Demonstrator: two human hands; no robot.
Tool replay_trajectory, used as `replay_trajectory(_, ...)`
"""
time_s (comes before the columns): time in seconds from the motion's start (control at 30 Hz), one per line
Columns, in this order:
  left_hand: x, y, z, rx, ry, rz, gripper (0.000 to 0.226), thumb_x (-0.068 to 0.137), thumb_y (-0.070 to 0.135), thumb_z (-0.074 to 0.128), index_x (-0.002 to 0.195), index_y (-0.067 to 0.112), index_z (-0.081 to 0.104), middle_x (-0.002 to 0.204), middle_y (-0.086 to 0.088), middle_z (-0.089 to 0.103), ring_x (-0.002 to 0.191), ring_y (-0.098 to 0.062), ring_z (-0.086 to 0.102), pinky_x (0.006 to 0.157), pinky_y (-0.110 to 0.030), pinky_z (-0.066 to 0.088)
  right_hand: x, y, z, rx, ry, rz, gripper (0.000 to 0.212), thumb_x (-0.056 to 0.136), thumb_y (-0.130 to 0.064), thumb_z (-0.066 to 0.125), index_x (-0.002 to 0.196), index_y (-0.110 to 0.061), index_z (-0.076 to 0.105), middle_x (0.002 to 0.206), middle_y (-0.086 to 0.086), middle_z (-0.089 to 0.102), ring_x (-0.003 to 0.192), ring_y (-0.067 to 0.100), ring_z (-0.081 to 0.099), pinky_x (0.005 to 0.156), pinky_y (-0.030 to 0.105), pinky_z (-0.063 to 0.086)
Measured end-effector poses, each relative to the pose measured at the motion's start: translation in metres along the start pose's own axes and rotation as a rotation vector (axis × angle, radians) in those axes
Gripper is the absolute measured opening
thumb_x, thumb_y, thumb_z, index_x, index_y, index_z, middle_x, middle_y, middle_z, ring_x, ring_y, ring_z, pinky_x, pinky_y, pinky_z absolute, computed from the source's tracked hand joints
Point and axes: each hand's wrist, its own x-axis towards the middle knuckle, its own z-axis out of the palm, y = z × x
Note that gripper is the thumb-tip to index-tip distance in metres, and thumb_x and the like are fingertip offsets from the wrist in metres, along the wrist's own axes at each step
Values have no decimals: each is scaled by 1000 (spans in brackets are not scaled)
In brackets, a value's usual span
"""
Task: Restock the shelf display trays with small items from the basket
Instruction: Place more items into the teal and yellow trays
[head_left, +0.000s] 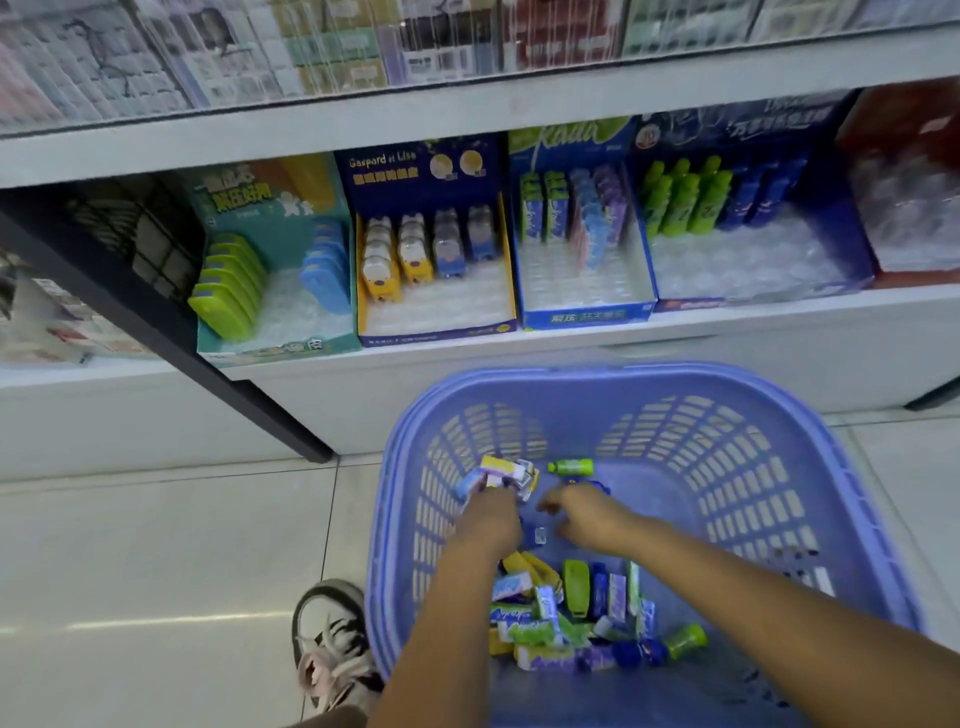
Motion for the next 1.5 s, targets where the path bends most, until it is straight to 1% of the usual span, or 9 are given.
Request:
replay_trajectory(0.3, 36, -9, 23, -124, 229, 2, 55, 89, -1, 44, 141, 20, 43, 142, -10, 41, 130, -30, 38, 104, -44, 38, 23, -1, 42, 107, -34, -88, 37, 93, -18, 53, 128, -8, 47, 115, 19, 59, 102, 33, 58, 82, 40, 47)
replay_trajectory(0.5, 50, -8, 38, -99, 382, 58, 60, 85, -2, 47, 138, 26, 45, 138, -3, 41, 125, -23, 36, 98, -32, 34, 27, 21, 17, 96, -126, 95, 6, 84, -13, 58, 82, -18, 59, 108, 14, 64, 89, 18, 56, 77, 26, 41)
replay_trajectory(0.57, 53, -8, 43, -72, 435, 57, 52, 88, 5, 50, 134, 30, 49, 131, -3, 44, 120, -23, 39, 97, -30, 33, 30, 30, 5, 162, -113, 129, 22, 82, -9, 60, 67, -21, 49, 93, 13, 64, 79, 15, 53, 70, 27, 43)
replay_trajectory(0.67, 58, -7, 49, -23, 500, 49, 46, 91, 11, 52, 132, 32, 51, 125, -3, 47, 116, -23, 41, 96, -29, 32, 25, 42, -16, 502, -136, 170, 19, 84, 1, 59, 77, -14, 50, 68, 6, 53, 57, 14, 53, 55, 26, 45)
replay_trajectory(0.83, 66, -6, 52, -22, 515, 62, 37, 91, 26, 55, 128, 33, 53, 121, -1, 47, 116, -22, 40, 97, -31, 30, 5, 51, -43, 1156, -263, 162, 29, 88, 5, 54, 107, -16, 52, 68, 6, 55, 50, 10, 56, 48, 19, 42)
replay_trajectory(1.07, 68, -1, 54, -96, 430, 116, 24, 97, 32, 48, 111, 21, 65, 119, -4, 51, 112, -25, 43, 92, -39, 36, -23, 35, -74, 1317, -168, 60, 6, 89, -10, 59, 90, -15, 55, 81, 0, 62, 55, 9, 49, 53, 18, 40)
replay_trajectory(1.23, 50, 11, 29, -620, 301, 52, 25, 100, 22, 44, 82, 8, 54, 87, -31, 61, 72, -22, 51, 69, -39, 43, -51, 22, -106, 1220, -57, -5, 24, 85, 9, 40, 85, -11, 54, 100, 18, 68, 74, 16, 52, 61, 22, 39)
replay_trajectory(1.4, 24, 28, -26, -1386, 55, -25, 28, 101, 23, 42, 84, 9, 59, 65, -9, 64, 51, -17, 59, 48, -26, 53, -71, -13, -140, 1312, 123, -176, 24, 86, 8, 38, 83, -10, 54, 95, 17, 69, 71, 16, 53, 59, 22, 39)
replay_trajectory(1.5, 5, 25, -58, -1421, 45, 106, 25, 97, 28, 50, 83, 11, 63, 58, 0, 61, 42, -8, 50, 40, -19, 40, -79, -41, -162, 1301, 268, -293, 22, 90, 3, 37, 86, -12, 53, 84, 13, 71, 68, 17, 50, 49, 18, 37)
